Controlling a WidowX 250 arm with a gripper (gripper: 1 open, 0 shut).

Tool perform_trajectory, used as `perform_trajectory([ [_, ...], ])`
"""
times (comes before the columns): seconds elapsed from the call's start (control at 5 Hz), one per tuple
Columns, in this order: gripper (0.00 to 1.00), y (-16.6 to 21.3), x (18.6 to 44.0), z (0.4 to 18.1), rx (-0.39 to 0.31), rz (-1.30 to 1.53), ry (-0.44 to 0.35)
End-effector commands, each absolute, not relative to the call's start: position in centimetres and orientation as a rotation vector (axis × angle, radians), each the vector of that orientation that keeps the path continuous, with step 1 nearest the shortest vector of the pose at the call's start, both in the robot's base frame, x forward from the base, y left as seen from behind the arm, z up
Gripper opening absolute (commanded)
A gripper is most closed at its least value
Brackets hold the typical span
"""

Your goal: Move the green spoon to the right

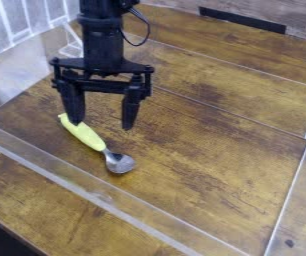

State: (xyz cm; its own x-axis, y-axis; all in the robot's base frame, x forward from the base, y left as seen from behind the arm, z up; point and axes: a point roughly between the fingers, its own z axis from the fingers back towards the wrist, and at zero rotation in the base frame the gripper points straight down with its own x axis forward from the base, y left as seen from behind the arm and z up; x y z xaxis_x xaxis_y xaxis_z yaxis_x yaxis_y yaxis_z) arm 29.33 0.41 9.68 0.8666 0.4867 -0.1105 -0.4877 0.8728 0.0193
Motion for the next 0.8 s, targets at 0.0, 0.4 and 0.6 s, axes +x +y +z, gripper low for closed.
perform_trajectory([
  [0.0, 1.00, 1.3, 31.3, 10.4, -0.043, 0.756, 0.032],
  [0.4, 1.00, 3.2, 31.9, 8.8, -0.086, 1.035, 0.024],
  [0.6, 1.00, 3.8, 32.2, 8.1, -0.093, 1.137, 0.024],
])
